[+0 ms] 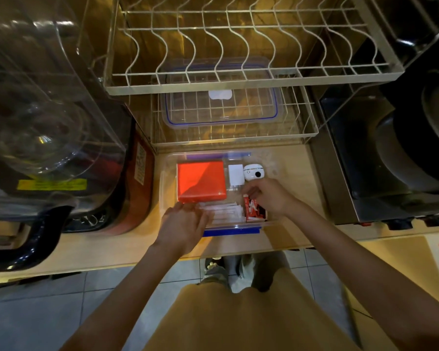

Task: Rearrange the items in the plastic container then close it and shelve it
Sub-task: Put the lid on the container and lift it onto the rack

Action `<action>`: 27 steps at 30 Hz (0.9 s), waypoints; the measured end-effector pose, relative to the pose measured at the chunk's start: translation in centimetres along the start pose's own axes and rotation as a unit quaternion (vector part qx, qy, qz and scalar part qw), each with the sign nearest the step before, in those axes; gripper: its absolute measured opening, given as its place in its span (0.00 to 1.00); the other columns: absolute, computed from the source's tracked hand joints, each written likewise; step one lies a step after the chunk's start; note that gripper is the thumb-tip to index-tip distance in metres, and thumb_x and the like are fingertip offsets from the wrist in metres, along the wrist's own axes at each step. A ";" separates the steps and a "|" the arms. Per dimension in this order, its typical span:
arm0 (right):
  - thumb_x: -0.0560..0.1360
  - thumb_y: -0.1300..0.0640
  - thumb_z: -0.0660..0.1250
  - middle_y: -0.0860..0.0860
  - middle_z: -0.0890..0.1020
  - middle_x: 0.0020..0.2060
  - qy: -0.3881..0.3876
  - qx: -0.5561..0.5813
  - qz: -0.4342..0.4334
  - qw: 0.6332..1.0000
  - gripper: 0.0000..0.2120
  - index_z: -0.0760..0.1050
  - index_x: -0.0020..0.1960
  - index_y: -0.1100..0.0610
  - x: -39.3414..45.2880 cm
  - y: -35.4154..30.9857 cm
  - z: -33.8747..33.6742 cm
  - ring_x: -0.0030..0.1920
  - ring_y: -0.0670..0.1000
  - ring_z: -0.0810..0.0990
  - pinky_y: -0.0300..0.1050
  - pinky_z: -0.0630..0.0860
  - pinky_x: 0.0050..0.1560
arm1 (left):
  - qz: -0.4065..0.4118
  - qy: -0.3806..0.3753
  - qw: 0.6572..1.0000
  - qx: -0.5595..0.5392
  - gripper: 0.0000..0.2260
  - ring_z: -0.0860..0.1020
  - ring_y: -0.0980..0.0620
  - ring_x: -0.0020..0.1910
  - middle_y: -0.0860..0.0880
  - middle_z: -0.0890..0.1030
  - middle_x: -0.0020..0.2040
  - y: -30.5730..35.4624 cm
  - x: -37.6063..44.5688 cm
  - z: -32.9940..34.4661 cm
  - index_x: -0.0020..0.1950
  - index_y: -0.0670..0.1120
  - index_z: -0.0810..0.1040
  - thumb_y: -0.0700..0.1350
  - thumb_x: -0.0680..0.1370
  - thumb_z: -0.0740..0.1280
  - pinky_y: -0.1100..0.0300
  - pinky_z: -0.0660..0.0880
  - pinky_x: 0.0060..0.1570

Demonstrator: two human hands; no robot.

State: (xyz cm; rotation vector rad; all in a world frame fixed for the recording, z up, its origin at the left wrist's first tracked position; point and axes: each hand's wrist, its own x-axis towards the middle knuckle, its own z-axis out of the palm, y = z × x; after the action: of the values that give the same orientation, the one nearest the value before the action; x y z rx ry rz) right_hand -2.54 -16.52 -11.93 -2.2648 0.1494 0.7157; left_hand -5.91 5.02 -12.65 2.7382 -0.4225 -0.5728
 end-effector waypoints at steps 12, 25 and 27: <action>0.79 0.58 0.58 0.47 0.79 0.39 0.217 0.175 -0.043 0.959 0.11 0.73 0.59 0.57 0.0 -1.8 -7.2 0.37 0.46 0.78 0.38 0.73 0.38 | -0.033 0.113 0.946 -0.302 0.13 0.80 0.48 0.50 0.46 0.82 0.45 1.4 5.6 -8.4 0.53 0.43 0.80 0.47 0.77 0.59 0.58 0.72 0.52; 0.78 0.53 0.63 0.54 0.76 0.30 0.283 0.198 0.071 0.936 0.12 0.74 0.39 0.58 7.0 -2.2 -11.7 0.26 0.50 0.74 0.43 0.73 0.23 | -0.265 0.240 0.915 -0.188 0.16 0.76 0.37 0.58 0.34 0.77 0.57 0.2 13.3 -12.0 0.56 0.35 0.74 0.46 0.80 0.57 0.47 0.72 0.57; 0.77 0.55 0.64 0.54 0.77 0.30 0.300 0.209 0.067 0.928 0.14 0.72 0.33 0.55 7.5 -2.2 -11.6 0.25 0.48 0.75 0.37 0.73 0.20 | -0.287 0.206 0.924 -0.148 0.14 0.76 0.37 0.56 0.34 0.78 0.56 0.0 13.2 -12.0 0.55 0.35 0.74 0.44 0.80 0.57 0.47 0.74 0.55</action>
State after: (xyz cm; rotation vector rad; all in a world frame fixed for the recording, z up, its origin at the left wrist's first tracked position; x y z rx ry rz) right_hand 9.66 -22.17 -7.98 -1.9945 0.6866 0.0163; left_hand 10.85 3.34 -6.62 2.5585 0.5431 -0.1464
